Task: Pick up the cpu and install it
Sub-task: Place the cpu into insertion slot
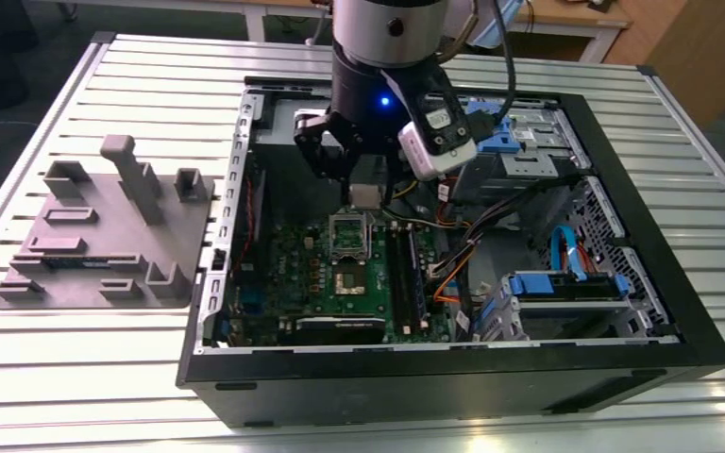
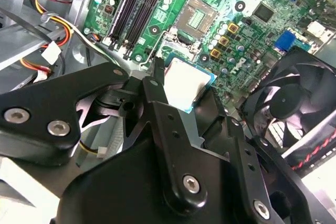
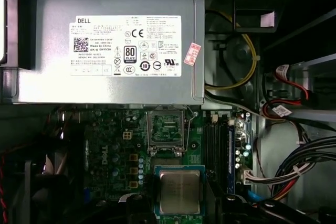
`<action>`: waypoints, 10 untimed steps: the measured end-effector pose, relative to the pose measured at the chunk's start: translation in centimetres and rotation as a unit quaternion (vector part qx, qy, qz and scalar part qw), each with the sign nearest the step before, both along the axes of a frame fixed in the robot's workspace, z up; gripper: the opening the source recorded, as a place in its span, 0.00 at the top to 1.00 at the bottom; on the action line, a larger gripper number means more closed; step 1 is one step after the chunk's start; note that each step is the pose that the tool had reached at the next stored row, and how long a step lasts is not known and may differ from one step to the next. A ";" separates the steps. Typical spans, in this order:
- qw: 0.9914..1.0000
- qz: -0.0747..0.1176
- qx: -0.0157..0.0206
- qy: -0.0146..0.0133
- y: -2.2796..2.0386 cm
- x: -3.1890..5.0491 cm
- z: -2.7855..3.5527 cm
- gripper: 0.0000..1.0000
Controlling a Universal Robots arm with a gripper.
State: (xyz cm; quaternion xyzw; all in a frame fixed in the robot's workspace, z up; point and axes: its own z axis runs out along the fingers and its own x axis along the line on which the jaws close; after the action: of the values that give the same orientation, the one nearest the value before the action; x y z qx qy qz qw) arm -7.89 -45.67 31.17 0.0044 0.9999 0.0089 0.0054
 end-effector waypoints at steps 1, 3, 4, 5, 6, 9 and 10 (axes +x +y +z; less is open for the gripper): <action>1.000 0.000 0.000 0.000 -0.01 -0.01 -0.18 0.53; 1.000 0.000 0.000 0.000 -0.05 -0.01 -0.54 0.53; 1.000 0.000 0.000 0.000 -0.08 0.00 -0.71 0.53; 1.000 0.000 0.000 0.000 -0.09 0.00 -0.78 0.53; 1.000 0.000 0.000 0.000 -0.09 0.00 -0.78 0.53; 1.000 0.000 0.000 0.000 -0.09 0.00 -0.82 0.53; 1.000 0.000 0.000 0.000 -0.09 0.00 -0.83 0.53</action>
State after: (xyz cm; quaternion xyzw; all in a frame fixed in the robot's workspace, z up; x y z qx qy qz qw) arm -7.89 -45.76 30.34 0.0042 0.9999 0.0089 0.0051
